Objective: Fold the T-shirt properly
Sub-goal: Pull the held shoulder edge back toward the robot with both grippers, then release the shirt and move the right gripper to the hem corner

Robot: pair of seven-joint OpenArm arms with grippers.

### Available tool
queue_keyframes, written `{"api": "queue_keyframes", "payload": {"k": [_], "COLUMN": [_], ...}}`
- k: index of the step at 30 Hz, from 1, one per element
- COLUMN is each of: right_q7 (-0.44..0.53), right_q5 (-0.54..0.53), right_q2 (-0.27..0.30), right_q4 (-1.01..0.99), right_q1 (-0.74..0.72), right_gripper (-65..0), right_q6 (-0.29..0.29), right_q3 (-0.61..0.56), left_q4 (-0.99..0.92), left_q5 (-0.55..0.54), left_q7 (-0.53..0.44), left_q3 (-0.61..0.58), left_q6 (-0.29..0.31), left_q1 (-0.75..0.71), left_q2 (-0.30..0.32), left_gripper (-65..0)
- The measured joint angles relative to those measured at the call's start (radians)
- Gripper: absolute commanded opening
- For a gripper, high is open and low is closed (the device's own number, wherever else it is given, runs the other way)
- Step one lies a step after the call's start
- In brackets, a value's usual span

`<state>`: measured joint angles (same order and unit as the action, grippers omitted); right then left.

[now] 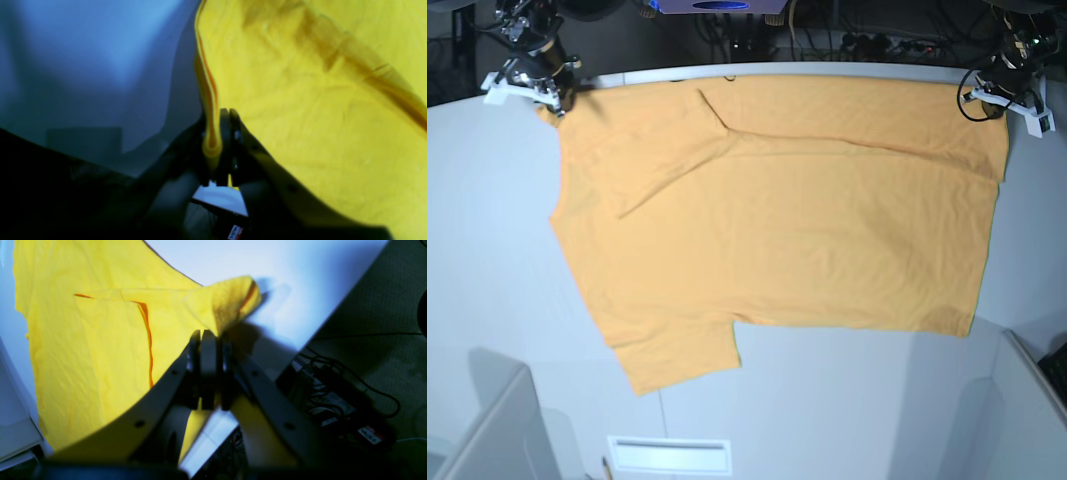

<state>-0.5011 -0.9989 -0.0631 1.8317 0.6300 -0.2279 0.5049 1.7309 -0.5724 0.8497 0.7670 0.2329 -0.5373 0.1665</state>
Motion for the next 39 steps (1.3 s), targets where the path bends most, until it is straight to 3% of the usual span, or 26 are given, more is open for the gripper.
{"api": "queue_keyframes", "payload": {"k": [10, 14, 16, 19, 22, 26, 33, 35, 37, 39], "right_q7": [-0.001, -0.009, -0.009, -0.006, 0.002, 0.003, 0.008, 0.018, 0.024, 0.031], "right_q5": [0.0, -0.001, -0.001, 0.001, 0.001, 0.0, 0.0, 0.011, 0.011, 0.035], "right_q2": [0.0, 0.0, 0.0, 0.0, 0.0, 0.0, 0.0, 0.006, 0.039, 0.113], "right_q4": [0.001, 0.001, 0.002, 0.039, 0.07, 0.119, 0.166, 0.164, 0.161, 0.146], "right_q1": [0.016, 0.014, 0.014, 0.04, 0.053, 0.073, 0.069, 0.039, -0.025, -0.106], "right_gripper": [-65.0, -46.4, -41.1, -40.8, -40.8, -40.8, -40.8, -40.8, -40.2, -40.2], "right_q6": [0.0, 0.0, 0.0, -0.001, -0.002, -0.001, -0.001, -0.001, 0.0, 0.038], "right_q3": [0.0, 0.0, 0.0, 0.002, 0.004, 0.004, 0.004, 0.001, -0.007, -0.048], "left_q4": [0.0, 0.002, 0.01, 0.016, 0.016, 0.016, 0.158, 0.195, 0.197, 0.194], "left_q5": [-0.007, -0.004, -0.003, 0.003, 0.003, 0.003, 0.004, 0.0, 0.002, 0.004], "left_q7": [0.002, 0.007, 0.008, -0.003, -0.002, 0.0, -0.002, -0.003, 0.008, 0.008], "left_q3": [0.041, 0.145, 0.171, 0.175, 0.174, 0.174, 0.279, 0.287, 0.286, 0.284], "left_q6": [0.004, 0.003, 0.002, 0.0, 0.0, 0.0, -0.005, 0.037, 0.055, 0.057], "left_q1": [0.003, 0.007, 0.007, 0.008, 0.008, 0.008, 0.005, 0.011, 0.04, 0.077], "left_q2": [-0.007, -0.039, -0.039, -0.033, -0.034, -0.034, -0.034, -0.032, -0.031, -0.031], "left_gripper": [-65.0, -65.0, -53.8, -33.4, -17.4, -6.9, -7.1, -7.2, -7.7, -15.5]}}
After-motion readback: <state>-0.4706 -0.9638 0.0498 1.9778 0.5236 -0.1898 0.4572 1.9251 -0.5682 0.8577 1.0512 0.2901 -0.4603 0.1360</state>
